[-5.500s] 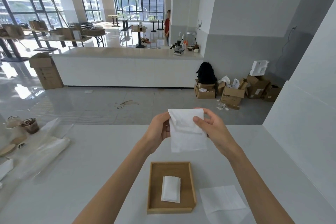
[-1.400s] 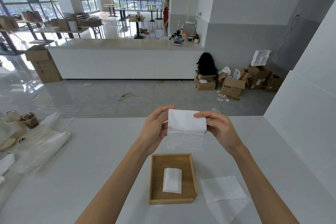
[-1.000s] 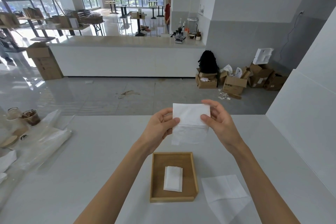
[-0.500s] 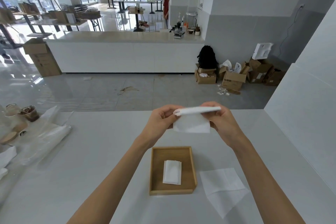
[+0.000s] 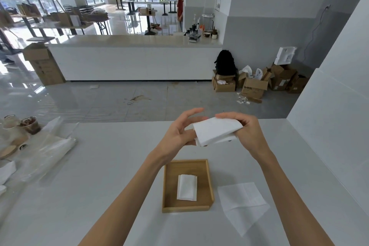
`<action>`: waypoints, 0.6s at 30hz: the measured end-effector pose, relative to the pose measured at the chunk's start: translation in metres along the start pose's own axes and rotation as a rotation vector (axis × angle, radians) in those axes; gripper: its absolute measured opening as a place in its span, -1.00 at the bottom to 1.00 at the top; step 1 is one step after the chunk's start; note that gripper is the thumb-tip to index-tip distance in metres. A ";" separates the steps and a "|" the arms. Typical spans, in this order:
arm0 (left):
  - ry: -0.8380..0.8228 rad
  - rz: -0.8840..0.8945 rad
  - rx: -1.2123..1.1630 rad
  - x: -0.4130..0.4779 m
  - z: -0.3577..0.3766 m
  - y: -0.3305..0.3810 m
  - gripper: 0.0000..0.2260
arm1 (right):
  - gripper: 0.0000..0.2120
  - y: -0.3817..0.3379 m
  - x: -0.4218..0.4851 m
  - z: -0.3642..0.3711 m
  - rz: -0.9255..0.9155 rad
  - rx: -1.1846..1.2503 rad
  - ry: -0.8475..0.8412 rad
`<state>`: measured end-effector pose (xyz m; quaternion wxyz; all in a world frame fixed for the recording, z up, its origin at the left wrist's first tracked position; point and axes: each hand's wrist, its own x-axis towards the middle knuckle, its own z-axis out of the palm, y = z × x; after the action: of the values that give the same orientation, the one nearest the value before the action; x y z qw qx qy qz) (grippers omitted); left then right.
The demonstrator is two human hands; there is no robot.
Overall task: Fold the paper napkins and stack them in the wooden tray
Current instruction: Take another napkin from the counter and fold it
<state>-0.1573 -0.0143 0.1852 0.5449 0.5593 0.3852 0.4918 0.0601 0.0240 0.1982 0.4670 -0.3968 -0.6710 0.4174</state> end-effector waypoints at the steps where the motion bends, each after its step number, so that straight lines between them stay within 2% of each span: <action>1: 0.002 0.023 0.037 -0.001 0.000 0.001 -0.58 | -0.49 -0.001 -0.001 0.000 0.011 0.012 0.003; 7: 0.021 0.101 0.151 0.000 0.001 0.006 -0.70 | -0.54 -0.005 -0.004 0.002 0.042 0.036 0.015; 10: 0.107 0.068 0.025 0.000 0.003 0.007 -0.79 | -0.60 -0.007 -0.006 0.003 0.019 0.052 0.012; 12: 0.137 0.050 -0.088 0.000 0.003 0.007 -0.77 | -0.63 -0.008 -0.008 0.003 0.008 0.081 0.004; 18: 0.150 0.066 -0.218 -0.001 0.003 0.008 -0.60 | -0.47 -0.006 -0.005 0.004 0.085 0.281 0.010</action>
<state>-0.1551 -0.0166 0.1934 0.5557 0.4708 0.3507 0.5887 0.0564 0.0167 0.2009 0.5031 -0.3575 -0.5863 0.5248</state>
